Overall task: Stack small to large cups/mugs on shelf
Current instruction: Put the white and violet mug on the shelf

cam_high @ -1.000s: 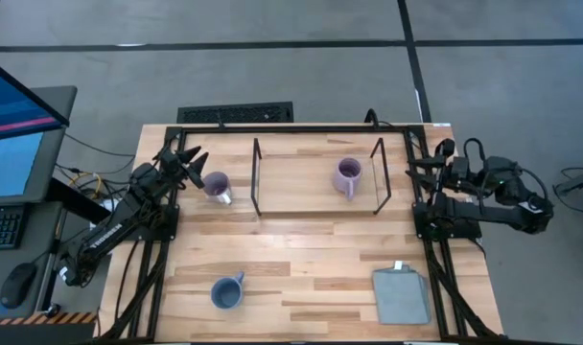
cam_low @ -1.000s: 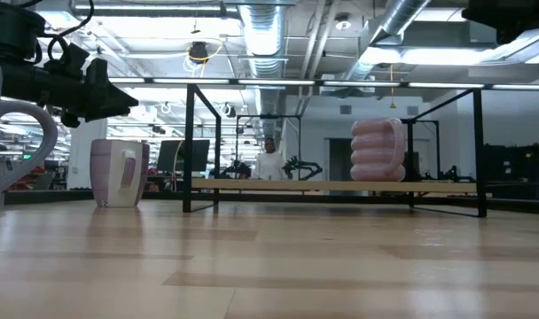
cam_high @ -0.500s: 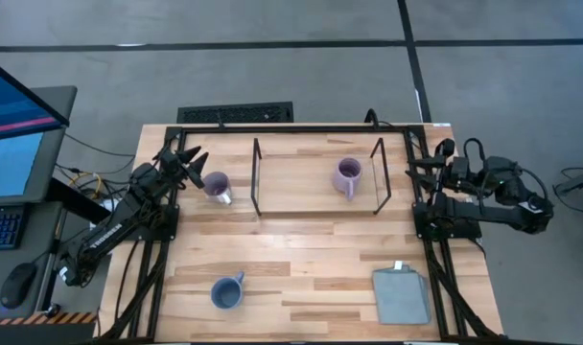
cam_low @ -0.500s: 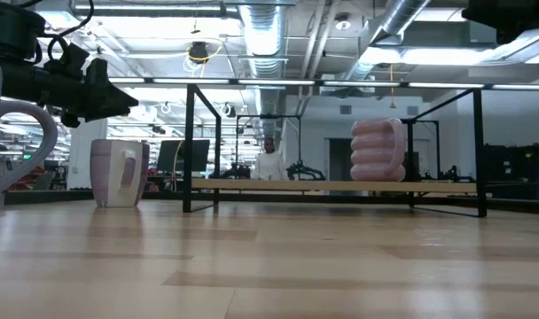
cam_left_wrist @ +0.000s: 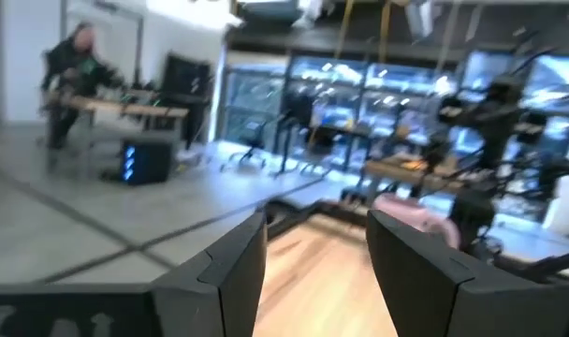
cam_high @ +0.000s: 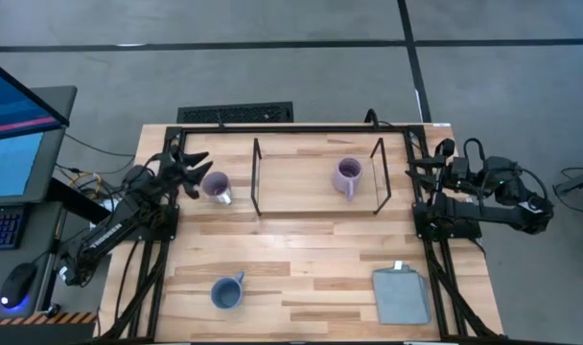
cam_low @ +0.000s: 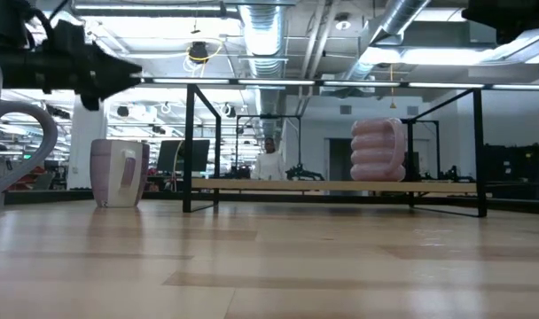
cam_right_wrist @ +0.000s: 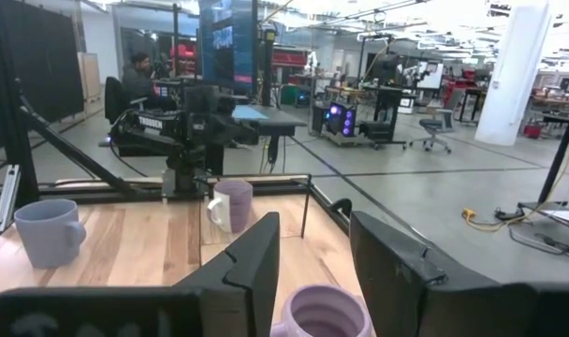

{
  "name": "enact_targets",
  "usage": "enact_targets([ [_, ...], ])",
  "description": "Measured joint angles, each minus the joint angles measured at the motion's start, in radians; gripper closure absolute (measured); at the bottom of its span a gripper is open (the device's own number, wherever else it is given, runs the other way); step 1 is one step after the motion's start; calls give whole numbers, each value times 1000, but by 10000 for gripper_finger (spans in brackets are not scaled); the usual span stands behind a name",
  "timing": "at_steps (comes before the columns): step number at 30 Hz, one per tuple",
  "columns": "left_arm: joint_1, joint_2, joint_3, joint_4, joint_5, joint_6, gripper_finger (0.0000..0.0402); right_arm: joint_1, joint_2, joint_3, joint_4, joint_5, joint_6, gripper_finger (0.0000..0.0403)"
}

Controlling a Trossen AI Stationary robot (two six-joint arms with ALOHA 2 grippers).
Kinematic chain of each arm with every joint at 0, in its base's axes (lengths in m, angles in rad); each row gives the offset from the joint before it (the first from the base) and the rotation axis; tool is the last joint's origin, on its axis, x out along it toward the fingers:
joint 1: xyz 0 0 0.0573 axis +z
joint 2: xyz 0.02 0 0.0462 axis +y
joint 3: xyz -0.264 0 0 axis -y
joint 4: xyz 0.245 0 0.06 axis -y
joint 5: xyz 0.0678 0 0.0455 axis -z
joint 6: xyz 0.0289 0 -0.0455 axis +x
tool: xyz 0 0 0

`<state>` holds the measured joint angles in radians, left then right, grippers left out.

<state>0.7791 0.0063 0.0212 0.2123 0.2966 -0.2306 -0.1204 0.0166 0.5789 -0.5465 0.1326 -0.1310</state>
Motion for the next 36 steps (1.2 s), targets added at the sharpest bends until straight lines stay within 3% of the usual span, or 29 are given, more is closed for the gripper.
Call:
enact_targets([
  [9, -116, 0, 51, 68, 7, 39, 231, 0, 0, 0, 0, 0, 0, 249],
  [16, -238, 0, 103, 18, -74, 85, 268, 0, 0, 0, 0, 0, 0, 248],
  [24, -380, 0, 104, 28, -79, 132, 301, 0, 0, 0, 0, 0, -1, 248],
  [30, -410, 0, 105, 28, -81, 163, 312, 0, 0, 0, 0, 0, -28, 249],
  [36, -410, 0, 105, 17, -66, 34, 313, 0, 0, 0, 0, 0, -36, 249],
])
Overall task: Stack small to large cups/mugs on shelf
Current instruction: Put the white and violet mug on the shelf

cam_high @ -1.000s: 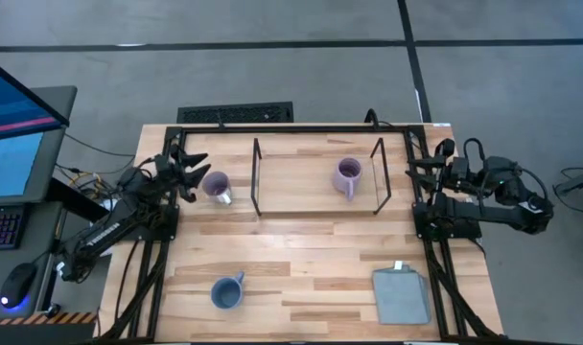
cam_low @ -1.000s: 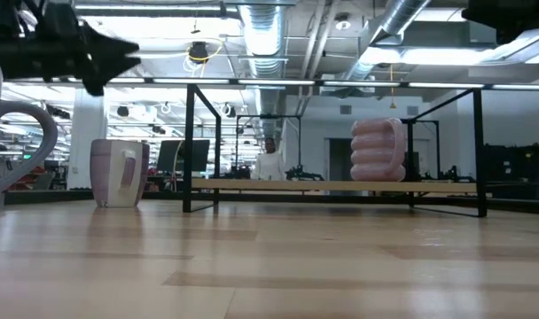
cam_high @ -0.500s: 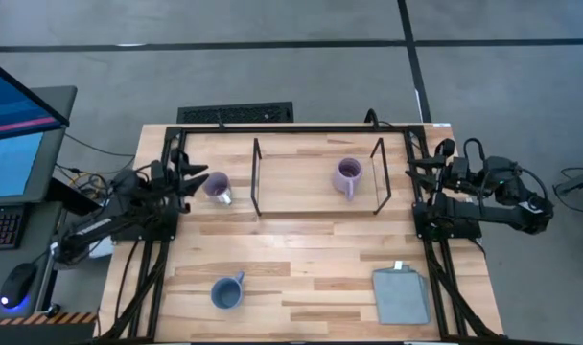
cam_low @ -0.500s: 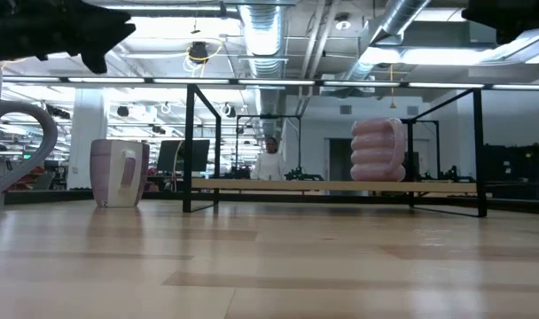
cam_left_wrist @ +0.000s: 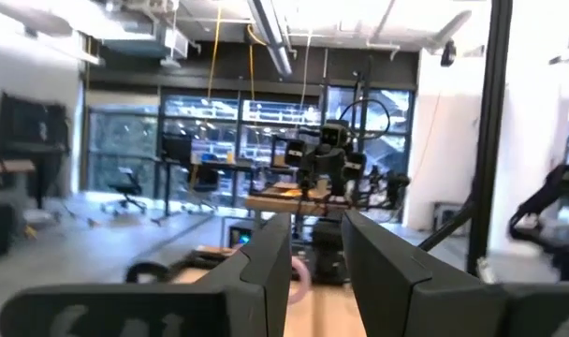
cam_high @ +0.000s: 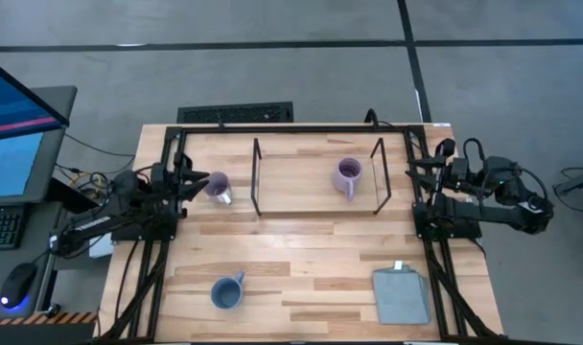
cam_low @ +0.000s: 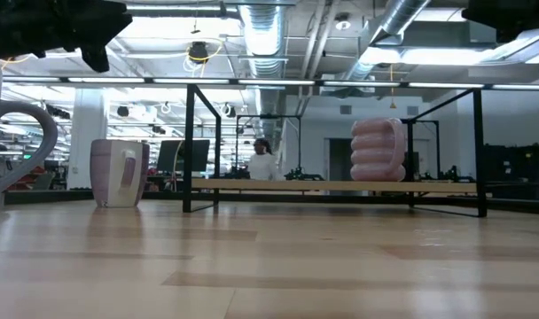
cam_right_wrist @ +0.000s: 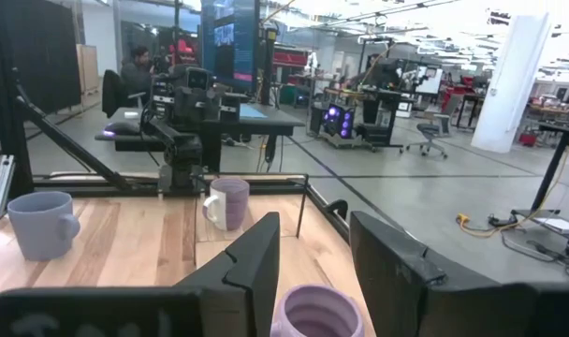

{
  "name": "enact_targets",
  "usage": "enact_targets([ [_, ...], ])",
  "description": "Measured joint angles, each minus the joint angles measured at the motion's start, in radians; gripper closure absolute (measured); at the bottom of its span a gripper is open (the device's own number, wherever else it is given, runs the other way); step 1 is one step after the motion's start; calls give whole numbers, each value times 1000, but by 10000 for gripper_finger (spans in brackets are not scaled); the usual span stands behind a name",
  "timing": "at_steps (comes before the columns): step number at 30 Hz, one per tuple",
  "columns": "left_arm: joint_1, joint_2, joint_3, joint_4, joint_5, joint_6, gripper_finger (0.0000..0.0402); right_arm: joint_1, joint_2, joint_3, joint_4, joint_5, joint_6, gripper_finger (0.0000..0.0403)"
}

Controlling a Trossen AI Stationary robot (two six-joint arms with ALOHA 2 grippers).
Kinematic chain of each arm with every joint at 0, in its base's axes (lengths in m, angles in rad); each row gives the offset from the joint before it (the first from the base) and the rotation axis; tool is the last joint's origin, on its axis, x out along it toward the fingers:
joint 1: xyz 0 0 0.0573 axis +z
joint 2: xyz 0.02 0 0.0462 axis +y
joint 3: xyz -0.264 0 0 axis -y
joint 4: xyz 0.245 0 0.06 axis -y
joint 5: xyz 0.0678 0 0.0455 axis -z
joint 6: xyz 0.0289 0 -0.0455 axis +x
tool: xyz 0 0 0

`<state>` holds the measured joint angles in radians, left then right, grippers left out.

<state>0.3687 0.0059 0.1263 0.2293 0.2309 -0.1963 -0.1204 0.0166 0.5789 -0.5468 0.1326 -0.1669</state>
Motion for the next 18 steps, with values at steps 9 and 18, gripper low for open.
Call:
enact_targets([
  [9, 0, 0, 0, 1, -19, -7, 313, 0, 0, 0, 0, 0, -2, 250],
  [18, 0, 0, 0, 5, -197, 12, 313, 0, 0, 0, 0, 0, -2, 248],
])
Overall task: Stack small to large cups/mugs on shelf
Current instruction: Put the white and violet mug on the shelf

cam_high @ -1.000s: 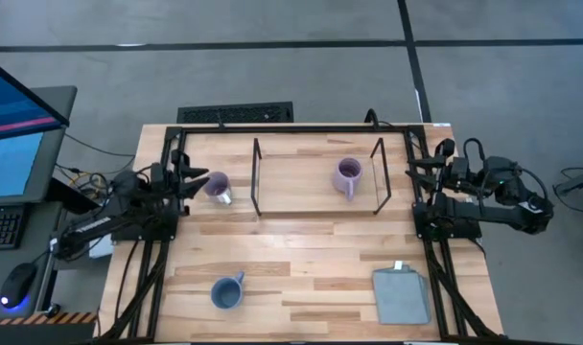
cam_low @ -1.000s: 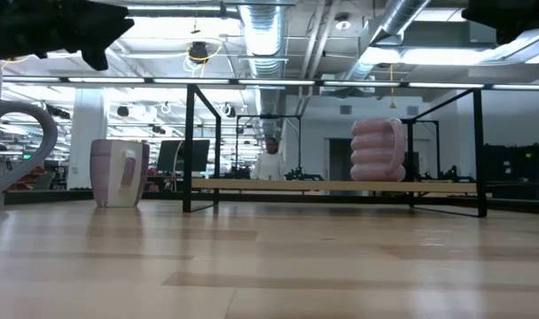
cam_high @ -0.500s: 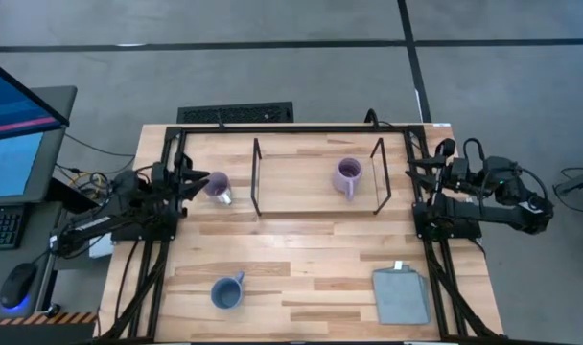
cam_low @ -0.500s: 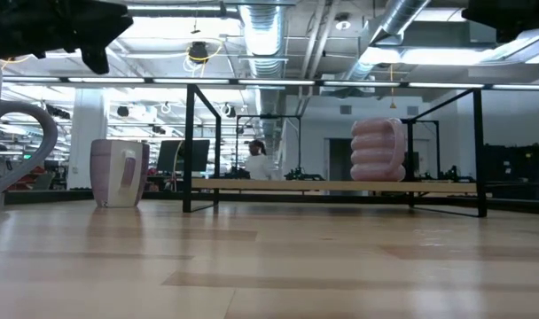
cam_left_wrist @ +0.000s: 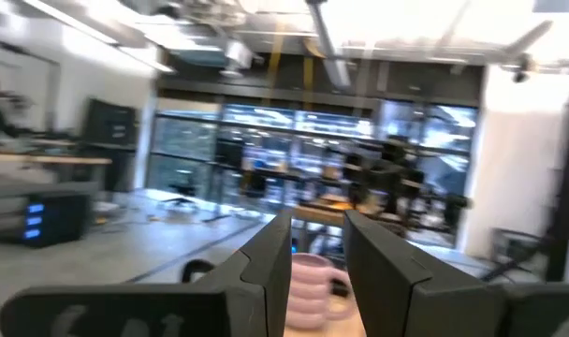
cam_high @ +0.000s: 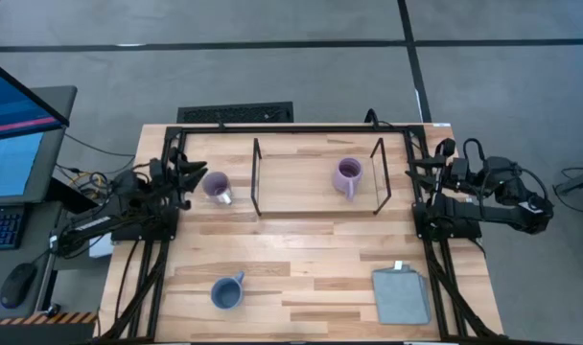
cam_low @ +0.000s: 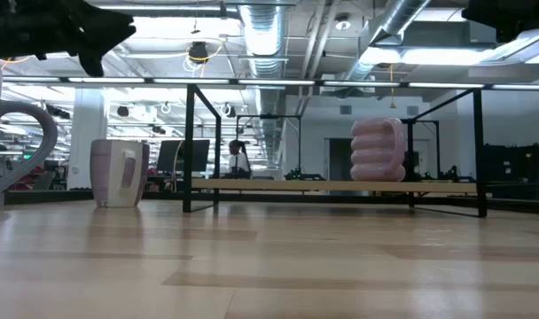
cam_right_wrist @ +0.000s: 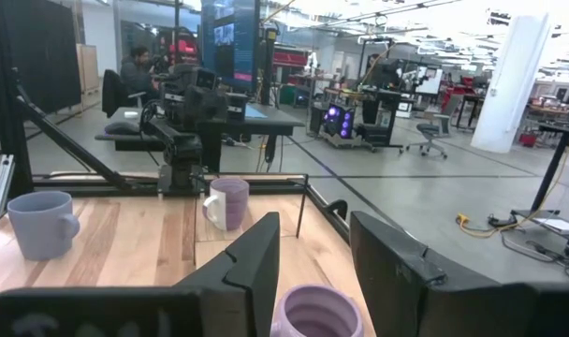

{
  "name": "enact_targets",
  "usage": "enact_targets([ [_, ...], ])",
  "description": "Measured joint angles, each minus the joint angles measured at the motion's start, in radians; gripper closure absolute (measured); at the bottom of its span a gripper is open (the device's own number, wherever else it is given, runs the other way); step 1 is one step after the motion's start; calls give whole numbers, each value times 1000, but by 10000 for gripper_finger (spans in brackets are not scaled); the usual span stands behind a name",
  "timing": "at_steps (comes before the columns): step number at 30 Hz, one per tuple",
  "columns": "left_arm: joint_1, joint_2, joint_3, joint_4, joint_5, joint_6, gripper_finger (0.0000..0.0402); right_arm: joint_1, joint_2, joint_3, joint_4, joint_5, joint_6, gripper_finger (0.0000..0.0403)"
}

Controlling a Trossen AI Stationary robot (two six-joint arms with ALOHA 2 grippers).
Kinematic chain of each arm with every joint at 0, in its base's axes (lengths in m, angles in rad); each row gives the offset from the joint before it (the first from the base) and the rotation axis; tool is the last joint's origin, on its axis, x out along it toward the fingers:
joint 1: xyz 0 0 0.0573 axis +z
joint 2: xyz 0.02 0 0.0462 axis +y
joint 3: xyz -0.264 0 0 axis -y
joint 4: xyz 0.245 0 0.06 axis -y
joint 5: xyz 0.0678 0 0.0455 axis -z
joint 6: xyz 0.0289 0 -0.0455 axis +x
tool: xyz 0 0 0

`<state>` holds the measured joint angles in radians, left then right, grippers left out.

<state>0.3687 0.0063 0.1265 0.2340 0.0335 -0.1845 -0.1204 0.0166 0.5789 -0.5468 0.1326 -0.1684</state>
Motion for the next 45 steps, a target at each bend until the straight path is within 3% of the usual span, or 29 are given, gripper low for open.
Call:
enact_targets([
  [10, -20, 2, 21, -26, -44, -27, 313, 0, 0, 0, 0, 0, 0, 248],
  [19, -144, 143, 157, -78, -220, 45, 313, 0, 0, 0, 0, 0, 0, 250],
  [24, -234, 302, 244, -171, -424, 49, 313, 0, 0, 0, 0, 0, -2, 248],
  [31, -410, 512, 395, -190, -633, 42, 313, 0, 0, 0, 0, 0, -26, 250],
  [39, -663, 659, 553, -453, -1123, -127, 313, 0, 0, 0, -2, 0, -26, 248],
  [45, -804, 729, 593, -510, -1342, -243, 313, 0, 0, 0, -2, 0, -26, 250],
])
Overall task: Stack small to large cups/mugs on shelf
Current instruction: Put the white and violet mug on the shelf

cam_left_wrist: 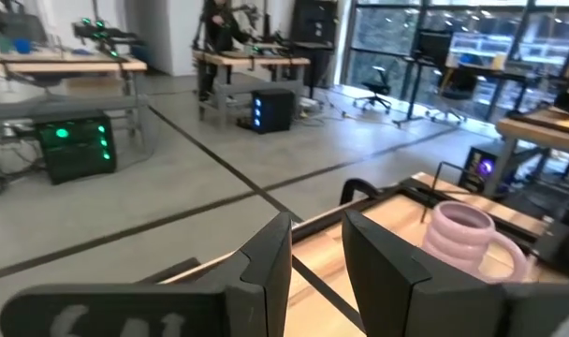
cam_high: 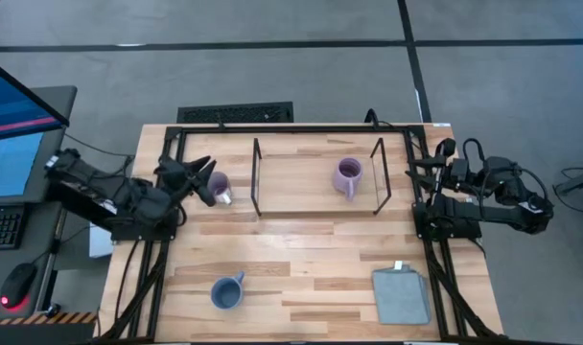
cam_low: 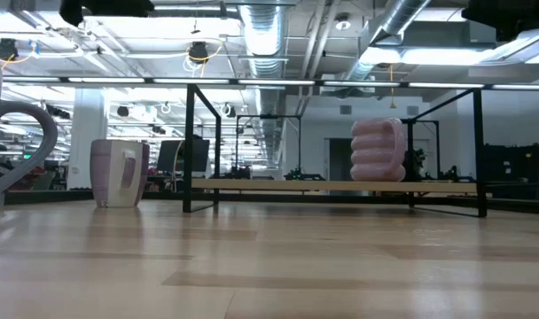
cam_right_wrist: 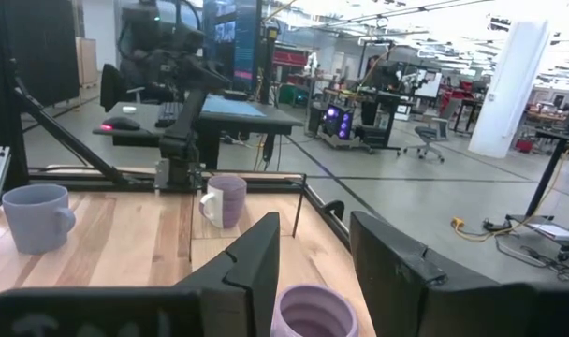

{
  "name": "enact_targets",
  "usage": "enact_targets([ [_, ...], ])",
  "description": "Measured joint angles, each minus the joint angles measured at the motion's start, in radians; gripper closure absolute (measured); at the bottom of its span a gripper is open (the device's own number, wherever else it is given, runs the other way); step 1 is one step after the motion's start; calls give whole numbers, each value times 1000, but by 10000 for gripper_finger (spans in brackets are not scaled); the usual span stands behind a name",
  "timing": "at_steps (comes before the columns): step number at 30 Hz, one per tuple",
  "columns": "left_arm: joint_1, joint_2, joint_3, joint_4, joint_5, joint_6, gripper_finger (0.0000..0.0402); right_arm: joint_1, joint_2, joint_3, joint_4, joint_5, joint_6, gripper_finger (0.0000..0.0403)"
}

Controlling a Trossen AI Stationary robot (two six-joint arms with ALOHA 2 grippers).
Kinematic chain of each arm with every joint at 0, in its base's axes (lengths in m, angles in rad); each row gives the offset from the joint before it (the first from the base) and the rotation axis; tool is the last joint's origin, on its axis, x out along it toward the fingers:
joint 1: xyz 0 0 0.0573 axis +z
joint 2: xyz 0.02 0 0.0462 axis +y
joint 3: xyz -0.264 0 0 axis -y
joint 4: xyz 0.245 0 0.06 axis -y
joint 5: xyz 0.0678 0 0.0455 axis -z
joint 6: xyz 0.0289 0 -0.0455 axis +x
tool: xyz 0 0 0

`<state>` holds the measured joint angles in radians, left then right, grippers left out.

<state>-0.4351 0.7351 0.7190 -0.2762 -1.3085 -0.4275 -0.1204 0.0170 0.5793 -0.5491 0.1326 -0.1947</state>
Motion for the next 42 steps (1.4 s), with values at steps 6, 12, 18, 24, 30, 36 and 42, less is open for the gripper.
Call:
enact_targets([
  [6, -68, 63, 0, -5, -50, -89, 313, 0, 0, 0, 0, 0, 0, 248],
  [12, -104, 151, 0, -46, -90, -237, 313, 0, 0, 0, 0, 0, 0, 250],
  [18, -136, 232, 0, -80, -130, -383, 313, 0, 0, 0, 0, 0, 0, 248],
  [24, -152, 277, 0, -86, -137, -465, 313, 0, 0, 0, -1, 0, 0, 250],
  [30, -152, 317, 0, -139, -54, -547, 313, 0, 0, 0, -3, 0, 2, 248],
  [36, -153, 347, 0, -165, -3, -572, 313, 0, 0, 0, -3, -1, 2, 249],
  [42, -153, 347, 0, -163, 119, -563, 313, 0, 0, 0, -3, -1, 3, 249],
])
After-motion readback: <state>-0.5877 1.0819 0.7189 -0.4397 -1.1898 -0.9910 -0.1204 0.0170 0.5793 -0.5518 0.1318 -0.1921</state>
